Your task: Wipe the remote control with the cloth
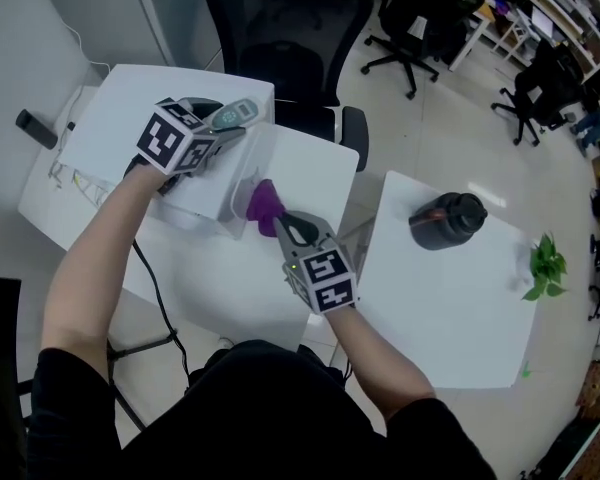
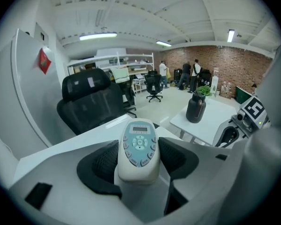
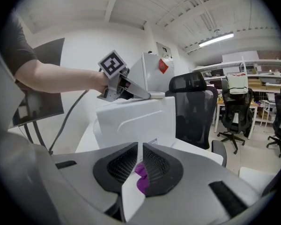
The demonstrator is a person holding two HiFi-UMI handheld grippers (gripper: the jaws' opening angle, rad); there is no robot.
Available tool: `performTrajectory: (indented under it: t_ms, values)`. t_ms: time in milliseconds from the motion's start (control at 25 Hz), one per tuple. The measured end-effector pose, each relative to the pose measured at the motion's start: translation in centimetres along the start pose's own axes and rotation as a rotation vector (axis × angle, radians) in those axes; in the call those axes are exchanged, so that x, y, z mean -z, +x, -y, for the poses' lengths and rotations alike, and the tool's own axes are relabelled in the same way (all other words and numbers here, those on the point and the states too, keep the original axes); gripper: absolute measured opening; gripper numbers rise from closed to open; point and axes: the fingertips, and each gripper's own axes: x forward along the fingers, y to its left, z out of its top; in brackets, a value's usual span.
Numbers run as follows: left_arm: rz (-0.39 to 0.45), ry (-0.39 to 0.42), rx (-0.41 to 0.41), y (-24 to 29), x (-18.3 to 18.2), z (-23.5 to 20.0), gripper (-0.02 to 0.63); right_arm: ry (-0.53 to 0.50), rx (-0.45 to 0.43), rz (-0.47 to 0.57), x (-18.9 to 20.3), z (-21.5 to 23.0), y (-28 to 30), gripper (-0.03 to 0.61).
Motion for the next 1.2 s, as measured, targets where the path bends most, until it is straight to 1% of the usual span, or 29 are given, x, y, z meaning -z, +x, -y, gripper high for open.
performTrajectory:
  t_ms: [40, 120, 200, 280, 360, 440, 520, 640, 800, 880, 960, 1080, 1200]
  values:
    - [0.010, 0.002, -0.009, -0.3, -0.1, 0.0, 0.261, -0.004, 0.010, -0.015, 0.5, 0.4, 0.6, 0.071]
    - [0.039, -0.002, -0.031, -1.1, -0.5, 0.2, 0.261, -0.016, 0.024, -0.063, 2.0, 1.4, 2.1, 0.153]
    - [0.075, -0.015, -0.056, -2.1, -0.9, 0.4, 0.261, -0.024, 0.028, -0.126, 4.0, 2.1, 4.0, 0.201]
    - [0.110, -0.029, -0.080, -3.4, -1.3, 0.8, 0.261, -0.025, 0.026, -0.182, 6.1, 2.6, 5.9, 0.237]
    - [0.140, -0.036, -0.105, -4.6, -1.6, 1.4, 0.261, -0.006, 0.029, -0.216, 7.8, 3.1, 7.8, 0.264]
    - [0.161, -0.043, -0.123, -5.7, -1.8, 2.1, 0.261, 0.027, 0.045, -0.238, 9.1, 3.8, 9.6, 0.265]
    - [0.170, -0.046, -0.124, -6.7, -2.0, 3.4, 0.261, 0.050, 0.060, -0.263, 10.1, 4.6, 11.3, 0.265]
    - [0.168, -0.024, -0.125, -7.7, -1.8, 5.3, 0.261, 0.083, 0.071, -0.314, 11.8, 5.5, 13.3, 0.265]
    - [0.164, 0.006, -0.125, -8.8, -1.2, 7.0, 0.261, 0.161, 0.058, -0.370, 14.2, 5.7, 14.6, 0.265]
    - [0.167, 0.016, -0.125, -9.4, -1.0, 7.6, 0.261, 0.185, 0.047, -0.394, 15.2, 5.6, 14.7, 0.198]
    - [0.172, 0.025, -0.124, -10.1, -0.6, 8.1, 0.261, 0.193, 0.053, -0.395, 15.0, 5.4, 14.2, 0.156]
    - [0.195, 0.033, -0.121, -11.6, 0.0, 9.0, 0.261, 0.184, 0.086, -0.361, 13.8, 4.9, 12.0, 0.152]
    - [0.238, 0.030, -0.109, -13.9, 0.7, 10.4, 0.261, 0.159, 0.113, -0.293, 11.7, 3.2, 8.3, 0.150]
